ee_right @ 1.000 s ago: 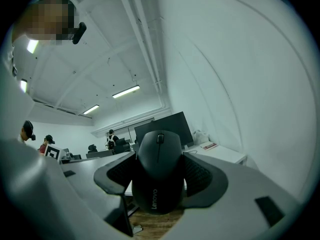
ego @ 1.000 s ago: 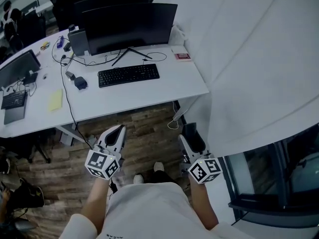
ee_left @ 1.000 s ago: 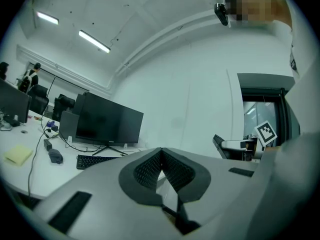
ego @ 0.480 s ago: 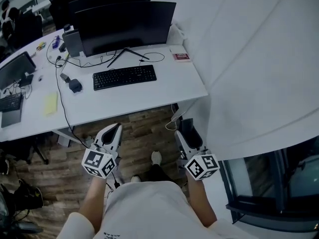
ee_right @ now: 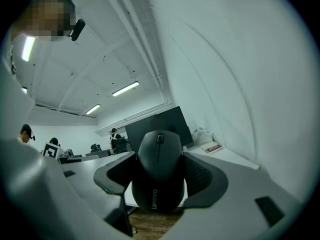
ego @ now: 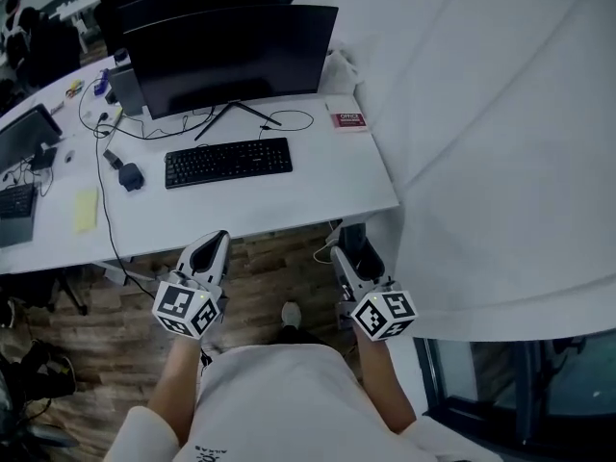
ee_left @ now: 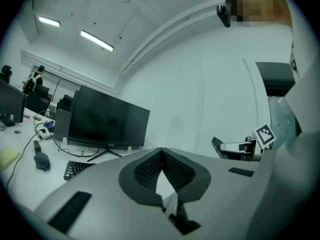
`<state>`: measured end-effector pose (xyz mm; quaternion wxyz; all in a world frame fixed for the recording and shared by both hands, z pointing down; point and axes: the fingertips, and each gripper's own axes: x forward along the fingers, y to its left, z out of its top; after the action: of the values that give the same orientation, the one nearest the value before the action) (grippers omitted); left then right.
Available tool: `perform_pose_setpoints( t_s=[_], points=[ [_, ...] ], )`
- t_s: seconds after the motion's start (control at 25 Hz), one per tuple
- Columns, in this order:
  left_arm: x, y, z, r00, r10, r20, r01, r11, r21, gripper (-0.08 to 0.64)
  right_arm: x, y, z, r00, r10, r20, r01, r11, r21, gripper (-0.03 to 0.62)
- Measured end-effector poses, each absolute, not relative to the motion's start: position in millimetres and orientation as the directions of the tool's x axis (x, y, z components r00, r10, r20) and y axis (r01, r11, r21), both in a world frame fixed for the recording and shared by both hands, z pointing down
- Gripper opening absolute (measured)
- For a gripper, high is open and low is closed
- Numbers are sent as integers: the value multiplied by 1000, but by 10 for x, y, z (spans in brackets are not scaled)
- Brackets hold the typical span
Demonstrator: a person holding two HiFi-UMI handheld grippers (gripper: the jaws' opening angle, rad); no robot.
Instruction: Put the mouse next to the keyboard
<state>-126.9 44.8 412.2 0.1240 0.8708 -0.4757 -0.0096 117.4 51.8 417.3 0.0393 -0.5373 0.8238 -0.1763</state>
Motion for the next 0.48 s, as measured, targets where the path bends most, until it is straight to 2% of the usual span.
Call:
perform_pose_setpoints(
  t_s=[0.48],
  points=[
    [-681,-278,4232,468,-871,147,-877,-438,199,6,1744,-423,4435,-497,-852,166,-835,418,-357,301]
  ],
)
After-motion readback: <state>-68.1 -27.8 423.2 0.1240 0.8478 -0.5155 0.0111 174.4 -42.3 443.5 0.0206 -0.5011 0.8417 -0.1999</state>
